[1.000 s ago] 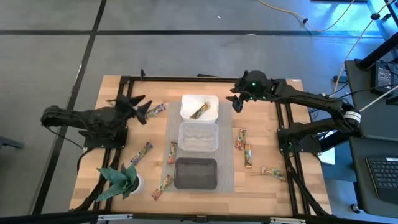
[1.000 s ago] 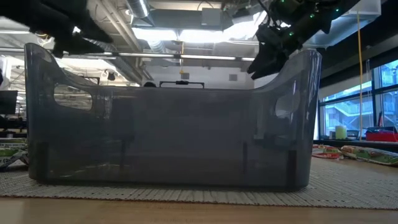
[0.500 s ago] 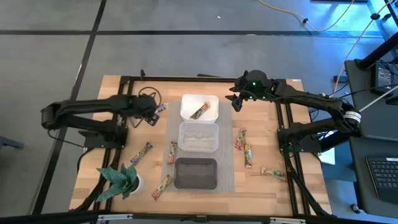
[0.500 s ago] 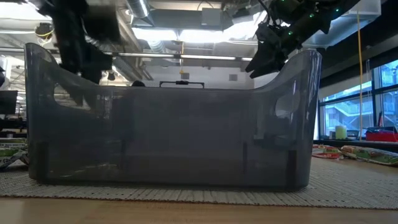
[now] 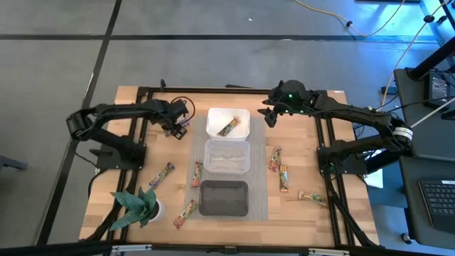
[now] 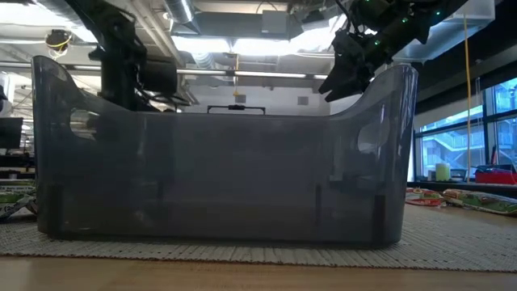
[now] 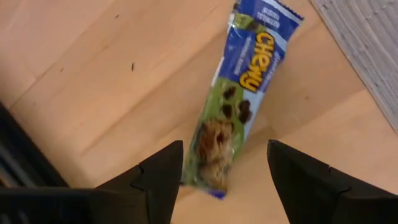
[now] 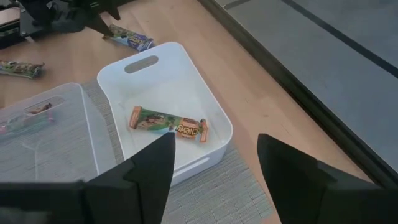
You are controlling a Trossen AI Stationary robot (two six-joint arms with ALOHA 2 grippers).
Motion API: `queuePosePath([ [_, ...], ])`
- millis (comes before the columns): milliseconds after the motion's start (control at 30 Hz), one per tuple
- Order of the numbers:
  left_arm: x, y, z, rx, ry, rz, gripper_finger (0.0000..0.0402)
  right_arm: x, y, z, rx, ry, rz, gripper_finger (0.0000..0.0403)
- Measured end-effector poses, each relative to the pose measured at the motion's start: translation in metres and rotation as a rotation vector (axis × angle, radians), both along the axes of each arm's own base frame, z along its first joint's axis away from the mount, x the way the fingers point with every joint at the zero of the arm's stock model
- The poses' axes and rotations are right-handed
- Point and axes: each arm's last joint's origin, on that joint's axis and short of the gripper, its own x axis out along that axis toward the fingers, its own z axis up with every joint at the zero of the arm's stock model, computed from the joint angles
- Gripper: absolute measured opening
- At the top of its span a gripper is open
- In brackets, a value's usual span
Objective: Pick and place Granola Bars by type
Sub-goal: Put the top blue granola bar into the transparent bin
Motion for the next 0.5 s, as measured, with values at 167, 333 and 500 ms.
queuePosePath([
  [167, 0.001, 0.007, -0.01, -0.03, 0.033, -0.011, 0.0224, 0.0, 0.0, 0.0, 0.001, 0.0, 0.0, 0.0231],
  [333, 0.001, 0.01, -0.021, -0.078, 0.068, -0.006, 0.0225, 0.0, 0.0, 0.0, 0.001, 0.0, 0.0, 0.0231],
  [500, 0.003, 0.012, -0.029, -0.133, 0.082, -0.034, 0.0221, 0.0, 0.0, 0.0, 0.0, 0.001, 0.001, 0.0231],
])
